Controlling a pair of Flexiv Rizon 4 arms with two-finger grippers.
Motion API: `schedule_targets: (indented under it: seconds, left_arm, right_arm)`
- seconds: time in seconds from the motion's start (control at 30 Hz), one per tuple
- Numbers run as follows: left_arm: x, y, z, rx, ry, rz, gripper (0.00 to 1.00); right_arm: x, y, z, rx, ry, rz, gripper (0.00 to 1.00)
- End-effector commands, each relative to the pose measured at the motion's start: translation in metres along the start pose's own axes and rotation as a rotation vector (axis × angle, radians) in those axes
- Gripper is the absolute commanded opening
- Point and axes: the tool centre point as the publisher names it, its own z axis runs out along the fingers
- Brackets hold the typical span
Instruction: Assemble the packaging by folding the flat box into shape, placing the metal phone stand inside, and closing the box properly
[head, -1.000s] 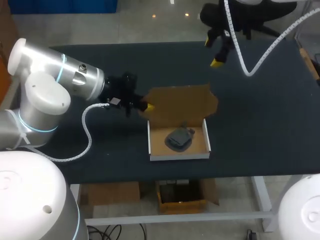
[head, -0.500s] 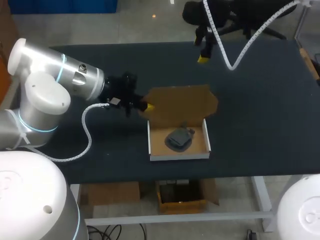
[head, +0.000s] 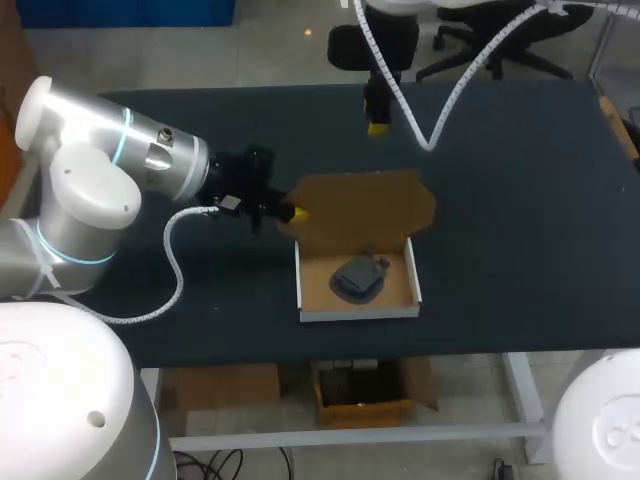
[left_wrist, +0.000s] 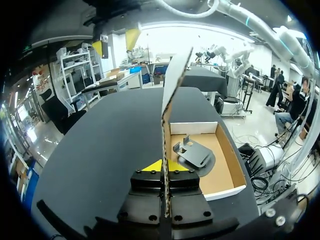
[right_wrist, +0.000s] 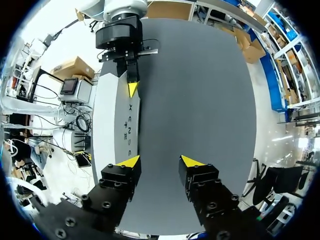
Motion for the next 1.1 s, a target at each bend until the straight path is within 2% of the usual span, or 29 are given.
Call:
schedule_targets:
  seconds: [0.03, 0.13, 0.3, 1.1]
  left_arm:
    - [0.0, 0.0, 0.001, 0.001, -0.001, 0.001, 0.0]
    - [0.0, 0.0, 0.001, 0.001, -0.001, 0.001, 0.0]
    - [0.0, 0.0, 0.001, 0.001, -0.001, 0.001, 0.0]
    - [0.0, 0.0, 0.001, 0.001, -0.001, 0.001, 0.0]
  right_arm:
    - [0.001, 0.005, 0.008, 0.054, 0.008, 0.004, 0.46]
    - [0.005, 0.005, 0.01, 0.063, 0.012, 0.009, 0.44]
    - [0.016, 0.009, 0.015, 0.071, 0.011, 0.012, 0.46]
    - [0.07, 0.01, 0.029, 0.068, -0.014, 0.034, 0.43]
